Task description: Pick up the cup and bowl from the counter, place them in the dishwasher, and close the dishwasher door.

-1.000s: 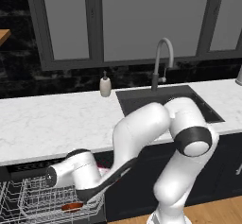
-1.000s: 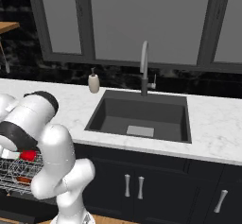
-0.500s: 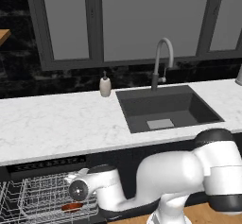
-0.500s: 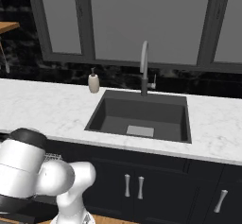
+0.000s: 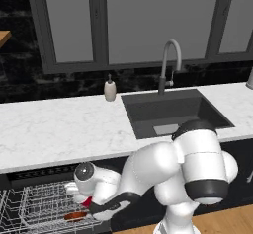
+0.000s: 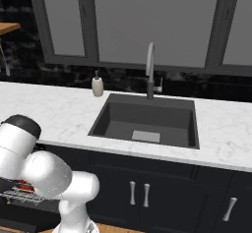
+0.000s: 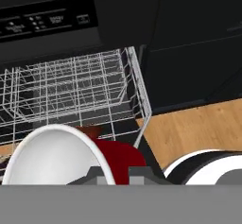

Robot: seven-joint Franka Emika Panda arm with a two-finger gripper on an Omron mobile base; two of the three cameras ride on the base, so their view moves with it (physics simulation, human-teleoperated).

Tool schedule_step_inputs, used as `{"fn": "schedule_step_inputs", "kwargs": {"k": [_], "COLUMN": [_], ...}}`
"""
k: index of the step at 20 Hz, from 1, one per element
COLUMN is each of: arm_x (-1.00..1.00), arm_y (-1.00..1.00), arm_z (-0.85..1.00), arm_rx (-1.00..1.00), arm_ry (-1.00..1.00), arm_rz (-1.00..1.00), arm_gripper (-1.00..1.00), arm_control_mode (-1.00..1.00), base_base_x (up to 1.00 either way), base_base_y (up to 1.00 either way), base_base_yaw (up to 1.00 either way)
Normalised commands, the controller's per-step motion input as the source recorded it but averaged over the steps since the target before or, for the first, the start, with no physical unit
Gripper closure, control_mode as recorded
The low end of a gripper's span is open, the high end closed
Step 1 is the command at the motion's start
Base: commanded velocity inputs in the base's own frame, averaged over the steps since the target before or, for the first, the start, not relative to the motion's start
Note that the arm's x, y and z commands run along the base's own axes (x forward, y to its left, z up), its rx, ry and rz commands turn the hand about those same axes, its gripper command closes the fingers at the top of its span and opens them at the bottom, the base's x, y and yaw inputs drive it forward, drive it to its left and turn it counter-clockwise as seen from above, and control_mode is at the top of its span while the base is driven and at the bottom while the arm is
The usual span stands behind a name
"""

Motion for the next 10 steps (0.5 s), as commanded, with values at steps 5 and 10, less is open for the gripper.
{"fn": "schedule_step_inputs", "kwargs": {"k": [5, 10], "arm_x": [-0.06, -0.01], "arm_y": [0.57, 0.42], "arm_z": [-0.59, -0.38], "arm_rx": [-0.08, -0.07], "arm_ry": [0.07, -0.01], "arm_rz": [0.00, 0.00], "arm_gripper": [1.00, 1.00], "arm_control_mode": [-1.00, -1.00], "base_base_x": [0.00, 0.00], "base_base_y": [0.00, 0.00], "base_base_yaw": [0.00, 0.00]}}
